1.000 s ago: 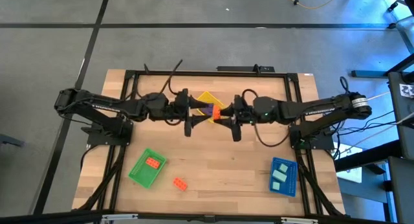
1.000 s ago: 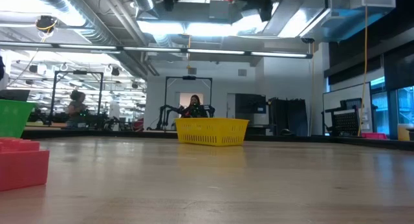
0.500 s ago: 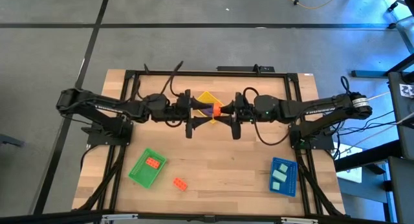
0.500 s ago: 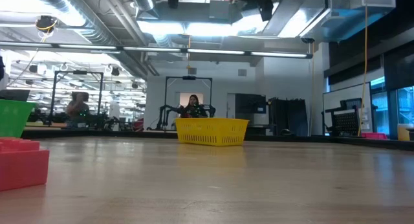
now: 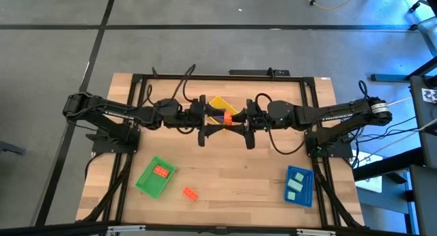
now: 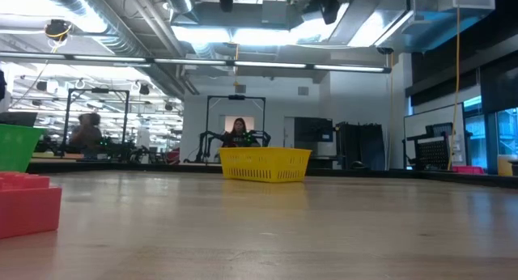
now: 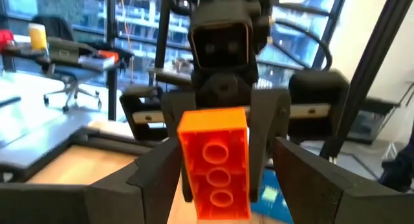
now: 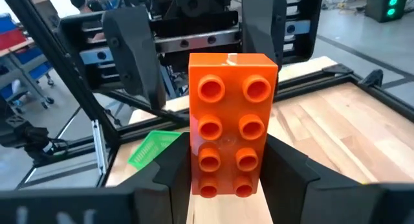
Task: Sort & place blocks by color
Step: Put the top orange game piece into the green bin
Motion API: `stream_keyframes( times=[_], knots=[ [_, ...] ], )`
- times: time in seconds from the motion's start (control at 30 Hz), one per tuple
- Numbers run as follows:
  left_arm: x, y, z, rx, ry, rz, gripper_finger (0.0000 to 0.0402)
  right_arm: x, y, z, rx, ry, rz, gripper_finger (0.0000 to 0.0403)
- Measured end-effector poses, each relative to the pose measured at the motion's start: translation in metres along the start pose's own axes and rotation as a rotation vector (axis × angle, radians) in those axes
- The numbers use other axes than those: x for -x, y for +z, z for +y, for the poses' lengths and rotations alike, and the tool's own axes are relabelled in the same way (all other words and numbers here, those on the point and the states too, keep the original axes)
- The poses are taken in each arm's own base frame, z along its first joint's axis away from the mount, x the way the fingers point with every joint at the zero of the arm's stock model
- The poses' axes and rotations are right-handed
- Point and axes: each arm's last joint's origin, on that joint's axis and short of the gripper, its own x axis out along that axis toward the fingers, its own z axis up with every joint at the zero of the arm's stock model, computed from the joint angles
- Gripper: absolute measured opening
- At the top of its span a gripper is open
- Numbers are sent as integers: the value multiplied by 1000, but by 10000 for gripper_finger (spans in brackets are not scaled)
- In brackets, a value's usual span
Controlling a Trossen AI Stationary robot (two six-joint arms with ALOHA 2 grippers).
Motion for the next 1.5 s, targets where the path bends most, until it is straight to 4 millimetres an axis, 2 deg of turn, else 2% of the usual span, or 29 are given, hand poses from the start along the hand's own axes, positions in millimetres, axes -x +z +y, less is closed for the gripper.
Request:
stream_keyframes(
  times=[0.37, 0.67, 0.8, 1.0, 1.17, 1.23, 1.5],
  knots=[
    [-6, -5, -1, 32, -29, -16, 231, 0, 0, 2, -1, 89, 20, 144],
    [-8, -8, 0, 54, -29, -14, 226, 0, -1, 2, -1, 93, 27, 144],
    [-8, -8, 0, 54, -23, -23, 196, 0, -1, 2, -1, 93, 27, 144],
    [-8, -7, 0, 67, -20, -24, 121, 0, -1, 2, 7, 88, 28, 144],
    [-8, -8, 0, 68, -20, -24, 121, 0, -1, 2, 4, 88, 27, 145],
    [-8, -8, 0, 66, -22, -23, 121, 0, -1, 2, -1, 88, 28, 164],
    [-7, -6, 0, 54, -29, -18, 121, 4, -4, 1, -16, 78, 81, 289]
  ],
)
